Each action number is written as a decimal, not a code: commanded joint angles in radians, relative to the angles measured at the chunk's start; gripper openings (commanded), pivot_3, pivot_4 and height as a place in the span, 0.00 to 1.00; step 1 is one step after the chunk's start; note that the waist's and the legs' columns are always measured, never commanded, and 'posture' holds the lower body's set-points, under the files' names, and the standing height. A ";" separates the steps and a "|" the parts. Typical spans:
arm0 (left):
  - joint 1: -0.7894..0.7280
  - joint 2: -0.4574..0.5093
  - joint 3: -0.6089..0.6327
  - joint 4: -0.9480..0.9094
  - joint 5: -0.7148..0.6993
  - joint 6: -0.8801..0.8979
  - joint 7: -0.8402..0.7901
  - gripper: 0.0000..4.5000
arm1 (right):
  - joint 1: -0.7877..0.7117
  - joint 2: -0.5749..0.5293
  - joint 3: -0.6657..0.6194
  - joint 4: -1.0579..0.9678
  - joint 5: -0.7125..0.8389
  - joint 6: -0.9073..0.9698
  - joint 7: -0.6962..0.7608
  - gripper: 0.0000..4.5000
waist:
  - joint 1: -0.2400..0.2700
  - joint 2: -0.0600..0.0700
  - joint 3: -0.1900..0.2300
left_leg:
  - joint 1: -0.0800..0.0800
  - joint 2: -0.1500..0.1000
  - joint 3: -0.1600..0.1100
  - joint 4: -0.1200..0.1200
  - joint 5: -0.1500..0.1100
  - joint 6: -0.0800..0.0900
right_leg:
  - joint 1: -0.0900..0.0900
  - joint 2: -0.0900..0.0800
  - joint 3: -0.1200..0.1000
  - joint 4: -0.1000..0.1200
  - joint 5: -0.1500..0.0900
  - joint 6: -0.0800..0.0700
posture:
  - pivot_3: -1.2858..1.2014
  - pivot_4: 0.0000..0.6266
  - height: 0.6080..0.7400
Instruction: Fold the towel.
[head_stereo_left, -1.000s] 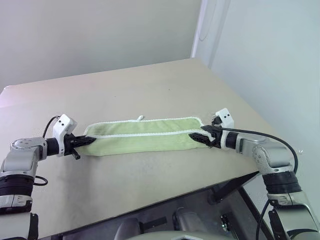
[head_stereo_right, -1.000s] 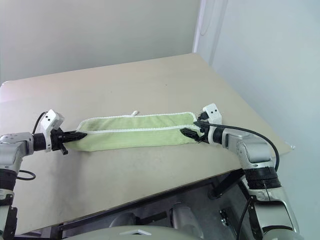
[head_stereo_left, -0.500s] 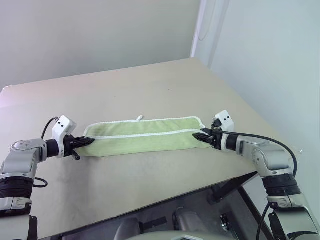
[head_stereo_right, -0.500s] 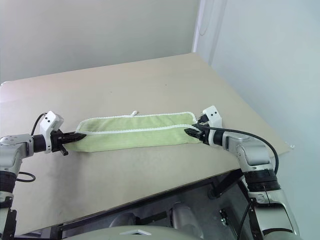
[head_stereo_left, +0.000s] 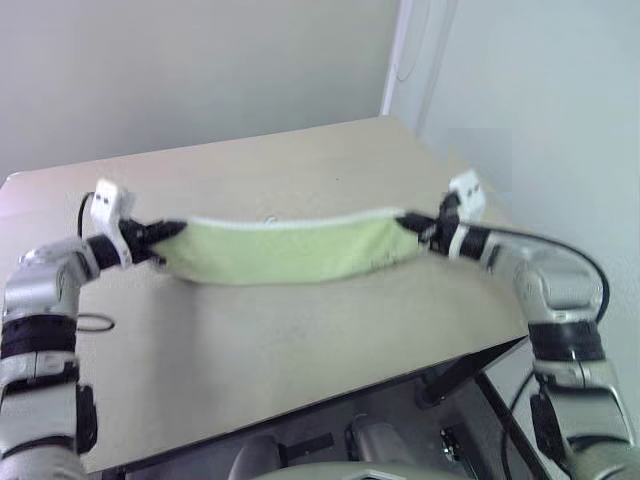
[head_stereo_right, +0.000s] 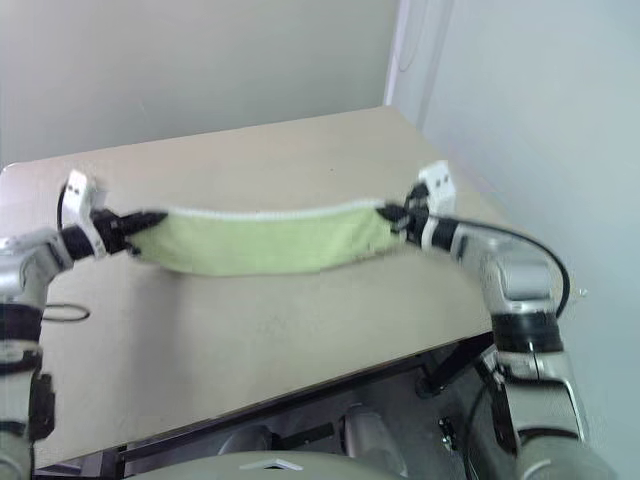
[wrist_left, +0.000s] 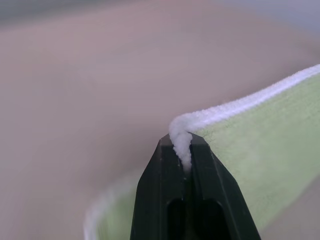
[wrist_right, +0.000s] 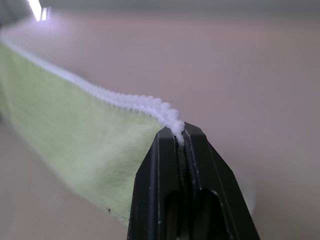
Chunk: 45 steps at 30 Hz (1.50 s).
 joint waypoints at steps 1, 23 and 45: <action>-0.129 -0.032 0.025 0.160 0.034 -0.112 0.098 0.00 | -0.133 0.047 -0.009 0.186 -0.066 -0.124 -0.060 0.00 | -0.001 0.000 0.000 | 0.000 0.000 0.000 0.000 0.000 0.000 | 0.000 0.000 0.000 0.000 0.000 0.000 | 0.52 0.00 1.00; -0.101 0.112 0.070 0.206 0.051 -0.413 -0.034 0.00 | -0.092 -0.012 -0.033 0.053 0.019 -0.124 0.133 0.00 | -0.001 0.000 0.000 | -0.021 -0.002 -0.002 -0.004 0.003 -0.005 | -0.024 -0.002 0.000 0.005 0.004 -0.004 | 0.52 0.00 1.00; 0.819 0.210 0.302 -0.447 -0.067 -0.143 -0.160 0.00 | 0.589 -0.358 -0.044 -0.599 0.256 0.150 0.344 0.00 | 0.021 -0.003 -0.001 | -0.010 0.001 0.001 0.009 0.002 -0.005 | -0.010 -0.001 0.000 0.004 -0.001 -0.004 | 0.52 0.00 1.00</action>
